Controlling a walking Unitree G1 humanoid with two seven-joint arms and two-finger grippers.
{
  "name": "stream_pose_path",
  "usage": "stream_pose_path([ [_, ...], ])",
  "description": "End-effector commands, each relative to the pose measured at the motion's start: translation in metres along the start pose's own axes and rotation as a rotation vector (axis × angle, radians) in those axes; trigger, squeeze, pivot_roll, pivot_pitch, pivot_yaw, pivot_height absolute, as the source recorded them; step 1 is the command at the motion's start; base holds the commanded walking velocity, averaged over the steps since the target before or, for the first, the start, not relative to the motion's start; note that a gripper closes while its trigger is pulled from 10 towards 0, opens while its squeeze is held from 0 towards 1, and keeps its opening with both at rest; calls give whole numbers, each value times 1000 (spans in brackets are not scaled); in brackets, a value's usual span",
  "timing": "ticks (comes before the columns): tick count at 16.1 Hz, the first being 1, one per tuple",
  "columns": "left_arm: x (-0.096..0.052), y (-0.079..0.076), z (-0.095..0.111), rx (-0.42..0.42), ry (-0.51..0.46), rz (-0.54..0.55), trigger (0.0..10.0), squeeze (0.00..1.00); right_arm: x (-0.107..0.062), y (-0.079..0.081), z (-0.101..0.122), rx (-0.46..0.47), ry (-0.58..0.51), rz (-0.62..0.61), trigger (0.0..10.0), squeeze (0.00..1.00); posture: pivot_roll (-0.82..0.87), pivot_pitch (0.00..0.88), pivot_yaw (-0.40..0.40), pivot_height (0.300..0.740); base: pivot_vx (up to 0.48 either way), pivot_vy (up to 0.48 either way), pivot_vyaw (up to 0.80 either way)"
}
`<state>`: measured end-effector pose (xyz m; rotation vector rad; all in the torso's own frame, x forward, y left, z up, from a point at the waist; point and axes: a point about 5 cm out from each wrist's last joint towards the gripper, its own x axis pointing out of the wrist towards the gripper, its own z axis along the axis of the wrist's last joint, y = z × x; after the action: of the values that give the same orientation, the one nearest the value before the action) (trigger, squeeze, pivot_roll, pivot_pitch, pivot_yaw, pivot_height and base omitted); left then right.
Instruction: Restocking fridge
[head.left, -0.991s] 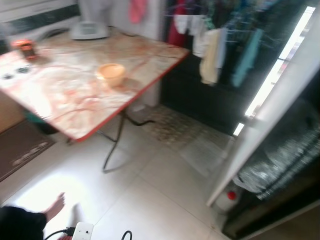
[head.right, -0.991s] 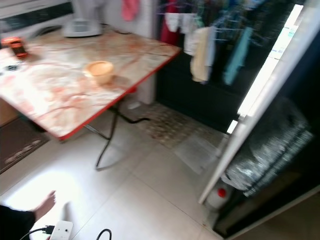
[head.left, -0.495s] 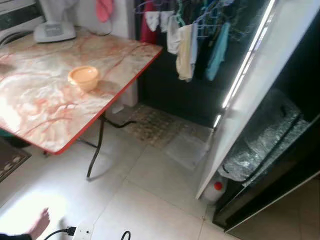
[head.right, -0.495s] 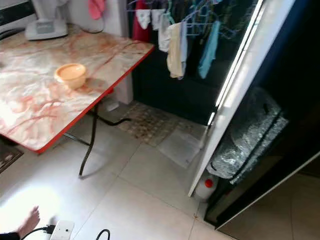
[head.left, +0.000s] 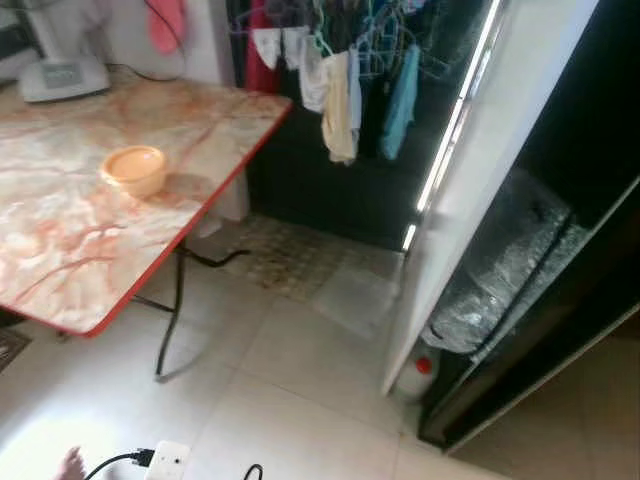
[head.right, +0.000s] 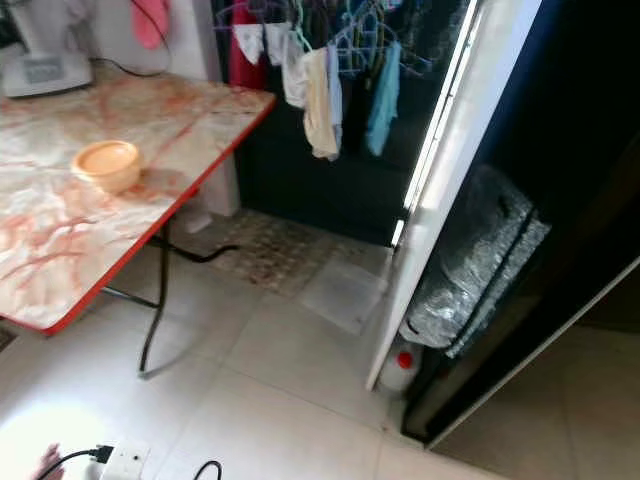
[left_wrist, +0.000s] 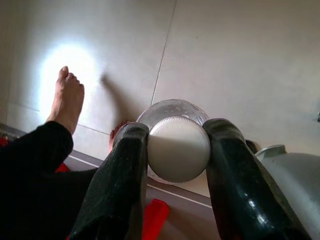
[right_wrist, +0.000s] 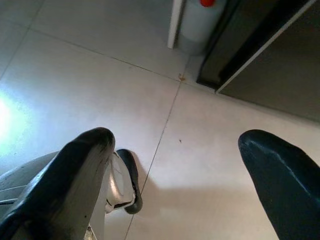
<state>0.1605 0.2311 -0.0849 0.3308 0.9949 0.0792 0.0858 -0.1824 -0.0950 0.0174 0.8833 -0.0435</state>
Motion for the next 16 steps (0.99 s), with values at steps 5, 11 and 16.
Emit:
stream_pose_path([
  [5,0,-3,-4,25,26,-22,10000,0,-6,0,-15,6,66,3,10000,0,-43,27,7,740,0,51,-800],
  [11,-1,-3,-6,29,32,-27,10000,0,-6,-1,-15,4,70,4,10000,0,-40,35,3,740,0,0,-800],
  [16,-1,-2,-5,37,23,-36,10000,0,-6,-1,-15,4,69,5,10000,0,-42,40,3,740,0,0,-800],
])
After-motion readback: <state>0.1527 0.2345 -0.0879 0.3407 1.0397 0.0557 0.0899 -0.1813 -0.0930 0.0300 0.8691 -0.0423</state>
